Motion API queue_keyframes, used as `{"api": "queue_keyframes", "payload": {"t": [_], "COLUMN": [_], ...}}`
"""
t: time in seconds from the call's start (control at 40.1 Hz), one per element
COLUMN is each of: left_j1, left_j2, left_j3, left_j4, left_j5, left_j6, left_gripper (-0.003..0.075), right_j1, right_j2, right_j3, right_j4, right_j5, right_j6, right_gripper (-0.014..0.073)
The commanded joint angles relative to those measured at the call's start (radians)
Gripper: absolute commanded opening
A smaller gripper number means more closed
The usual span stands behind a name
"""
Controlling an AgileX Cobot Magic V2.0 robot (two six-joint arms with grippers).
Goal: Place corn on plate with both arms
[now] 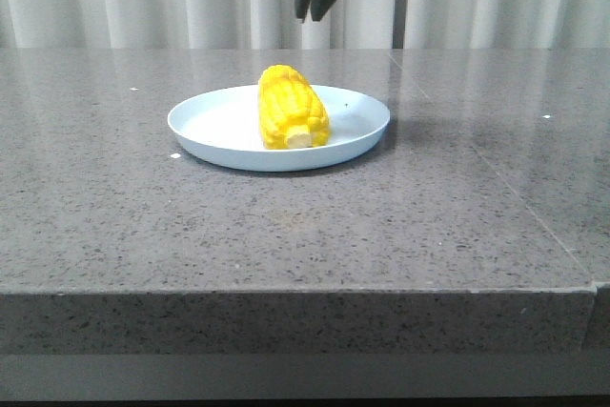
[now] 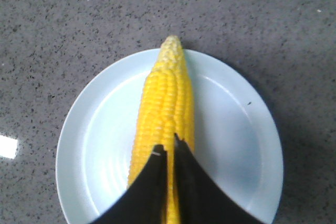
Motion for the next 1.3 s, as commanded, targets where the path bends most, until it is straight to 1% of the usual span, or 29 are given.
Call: {"api": "queue_keyframes", "payload": {"t": [0.0,0.125,0.25,0.324,0.499,0.624,0.824,1.073,1.198,1.273], "left_j1": [-0.001,-0.001,-0.001,-0.001,-0.001,-0.001,-0.001,-0.001,-0.001,-0.001], "left_j2": [0.012,0.012,0.012,0.012,0.012,0.012,0.012,0.012,0.012,0.012], "left_j3": [-0.026,-0.026,-0.026,-0.026,-0.026,-0.026,-0.026,-0.026,-0.026,-0.026], "left_j4": [0.008,0.008,0.008,0.008,0.008,0.008,0.008,0.008,0.008,0.008], "left_j5": [-0.075,-0.075,-0.075,-0.075,-0.075,-0.075,-0.075,-0.075,-0.075,-0.075], "left_j6": [-0.008,-0.008,-0.008,-0.008,-0.008,-0.008,-0.008,-0.008,-0.008,-0.008], "left_gripper": [-0.002,-0.002,-0.002,-0.002,-0.002,-0.002,-0.002,-0.002,-0.002,-0.002], "right_j1": [-0.036,-0.102,-0.193,-0.246,-0.399,-0.48,-0.491,-0.491,-0.491,-0.491], "right_j2": [-0.076,-0.111,-0.156,-0.194,-0.333,-0.443,-0.665,-1.008,-1.188,-1.288], "right_j3": [-0.032,-0.032,-0.025,-0.001,0.147,0.297,0.546,0.887,1.03,1.104], "right_j4": [-0.019,-0.02,-0.021,-0.021,-0.021,-0.018,-0.014,-0.023,-0.023,-0.023], "right_j5": [-0.024,0.033,0.117,0.137,0.122,0.075,-0.037,-0.283,-0.352,-0.37], "right_j6": [0.002,-0.003,-0.1,-0.148,-0.213,-0.244,-0.258,-0.344,-0.344,-0.344], "right_gripper": [-0.0067,-0.0064,-0.0066,-0.0066,-0.0066,-0.0066,-0.0066,-0.0071,-0.0071,-0.0071]}}
